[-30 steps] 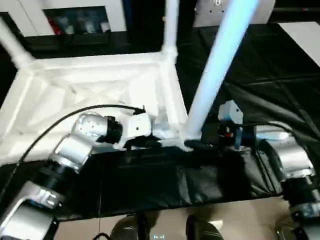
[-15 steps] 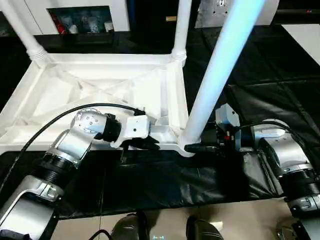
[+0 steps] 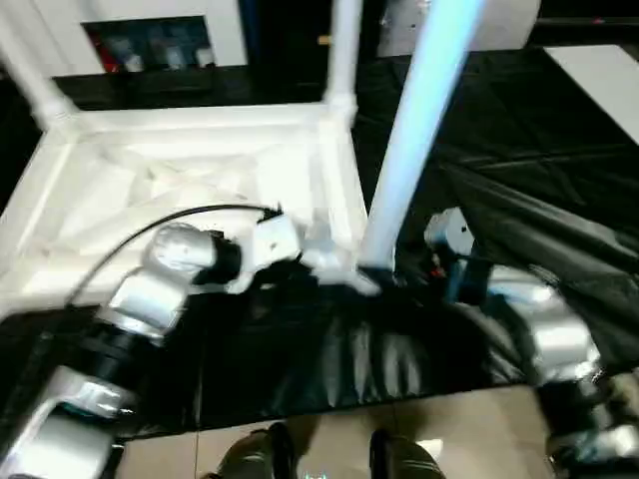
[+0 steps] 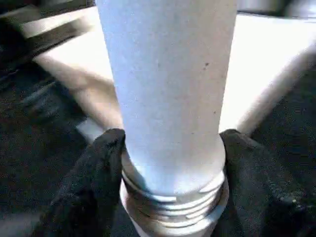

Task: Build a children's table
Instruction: Rotate leg to tighten

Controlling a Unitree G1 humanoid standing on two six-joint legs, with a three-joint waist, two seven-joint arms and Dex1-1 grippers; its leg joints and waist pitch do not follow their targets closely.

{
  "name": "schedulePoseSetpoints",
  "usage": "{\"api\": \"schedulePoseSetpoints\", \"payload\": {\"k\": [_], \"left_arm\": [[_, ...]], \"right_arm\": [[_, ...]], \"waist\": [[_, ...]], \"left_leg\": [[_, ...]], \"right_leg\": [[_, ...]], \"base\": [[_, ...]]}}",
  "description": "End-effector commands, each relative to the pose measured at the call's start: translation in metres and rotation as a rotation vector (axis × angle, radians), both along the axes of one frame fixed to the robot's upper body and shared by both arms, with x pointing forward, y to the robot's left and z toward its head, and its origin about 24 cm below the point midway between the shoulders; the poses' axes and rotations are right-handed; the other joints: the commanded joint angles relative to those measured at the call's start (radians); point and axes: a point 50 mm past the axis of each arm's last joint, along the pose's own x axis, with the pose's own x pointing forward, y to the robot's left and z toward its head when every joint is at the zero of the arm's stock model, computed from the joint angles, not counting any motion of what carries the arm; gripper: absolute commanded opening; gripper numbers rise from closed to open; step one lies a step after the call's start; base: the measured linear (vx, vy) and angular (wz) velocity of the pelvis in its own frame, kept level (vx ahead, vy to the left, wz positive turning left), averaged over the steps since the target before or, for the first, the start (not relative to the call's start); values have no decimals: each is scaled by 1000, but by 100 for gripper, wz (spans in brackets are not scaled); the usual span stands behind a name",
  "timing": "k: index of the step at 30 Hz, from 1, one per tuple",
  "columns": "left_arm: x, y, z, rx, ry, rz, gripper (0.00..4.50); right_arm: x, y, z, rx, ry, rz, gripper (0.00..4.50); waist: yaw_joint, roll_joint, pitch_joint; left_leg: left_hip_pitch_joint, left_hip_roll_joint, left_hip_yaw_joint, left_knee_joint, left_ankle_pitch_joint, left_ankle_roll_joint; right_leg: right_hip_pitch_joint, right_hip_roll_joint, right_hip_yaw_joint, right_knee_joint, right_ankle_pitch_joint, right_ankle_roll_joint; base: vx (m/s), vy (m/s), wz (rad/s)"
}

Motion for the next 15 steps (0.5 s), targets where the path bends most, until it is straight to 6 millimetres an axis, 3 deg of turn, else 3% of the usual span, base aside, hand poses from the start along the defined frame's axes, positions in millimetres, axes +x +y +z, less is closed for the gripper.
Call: {"api": "schedulePoseSetpoints", "payload": {"k": [1,5,9,10,12,15], "left_arm": [[-1,-36,2,-70,-25,36,0],[4,-64,6,-110,-58,188,0],[6,-77,11,-123,-93,266,0],[6,-79,13,-126,-95,272,0],[2,-72,10,-91,-101,208,0],[1,-65,6,-68,-91,198,0]], "right_arm": [[-1,31,-5,37,44,-41,270],[8,49,-1,122,67,-273,269],[12,56,3,134,66,-399,269],[13,57,4,130,59,-414,304],[11,45,1,120,42,-391,325],[11,37,0,117,40,-397,346]], "waist": [[-7,-3,-53],[-15,-3,-53],[-19,-1,-56],[-19,-1,-59],[-18,-1,-61],[-16,-1,-67]], "left_leg": [[55,117,-80,-108,-454,-79],[59,114,-79,-106,-471,-85],[56,110,-79,-106,-450,-75],[54,110,-79,-108,-422,-65],[51,111,-74,-107,-372,-45],[46,110,-69,-99,-287,10]], "right_leg": [[4,-75,43,-75,-458,-176],[-3,-72,44,-82,-436,-158],[0,-69,41,-86,-406,-135],[6,-69,41,-83,-358,-136],[11,-64,39,-77,-258,-146],[23,-67,37,-65,-124,-185]], "base": [[0,0,0],[0,0,0],[0,0,0],[0,0,0],[0,0,0],[0,0,0]]}}
